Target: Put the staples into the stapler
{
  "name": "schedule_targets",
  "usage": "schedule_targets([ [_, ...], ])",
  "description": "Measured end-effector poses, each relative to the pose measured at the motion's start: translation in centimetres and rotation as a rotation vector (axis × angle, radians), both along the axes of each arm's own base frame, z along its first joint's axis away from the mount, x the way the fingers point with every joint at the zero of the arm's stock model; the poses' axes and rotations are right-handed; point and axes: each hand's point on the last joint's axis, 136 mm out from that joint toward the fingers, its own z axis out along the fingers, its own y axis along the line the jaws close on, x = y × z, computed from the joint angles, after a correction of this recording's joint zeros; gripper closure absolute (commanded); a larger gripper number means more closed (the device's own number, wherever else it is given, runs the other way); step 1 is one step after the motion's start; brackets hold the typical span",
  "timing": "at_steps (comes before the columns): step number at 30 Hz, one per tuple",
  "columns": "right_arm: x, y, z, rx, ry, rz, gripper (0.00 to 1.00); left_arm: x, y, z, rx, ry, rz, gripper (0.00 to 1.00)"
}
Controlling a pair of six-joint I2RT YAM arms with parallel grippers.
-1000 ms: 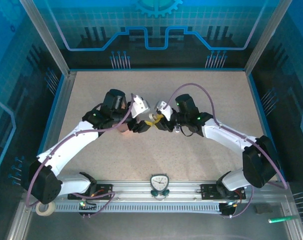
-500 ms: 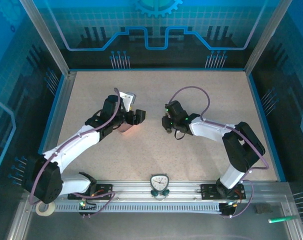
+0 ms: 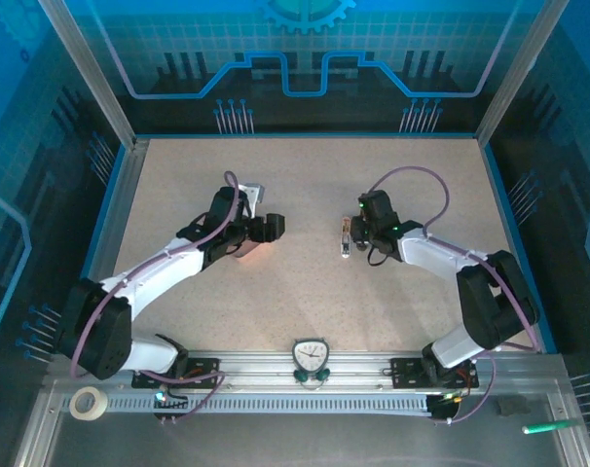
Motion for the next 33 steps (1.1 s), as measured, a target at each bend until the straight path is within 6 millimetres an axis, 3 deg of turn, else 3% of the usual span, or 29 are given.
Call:
schedule_targets([
  [7, 0.7, -3.2, -1.8, -0.018, 0.028, -0.066, 0.82, 0.0, 0.0, -1.9, 0.008, 0.063, 0.017, 0.2],
  [16, 0.7, -2.8, -4.5, -0.019, 0.08, -0.046, 0.8, 0.8, -0.4, -1.8, -0.007, 0.076, 0.033, 0.2],
  [23, 0.7, -2.8, -4.9, -0.023, 0.088, -0.047, 0.78, 1.1, -0.5, -1.9, -0.004, 0.083, 0.033, 0.2],
  [33, -0.5, -2.9, -5.1, -0.021, 0.109, -0.039, 0.51, 1.4, -0.5, -2.2, 0.014, 0.126, 0.047, 0.18],
])
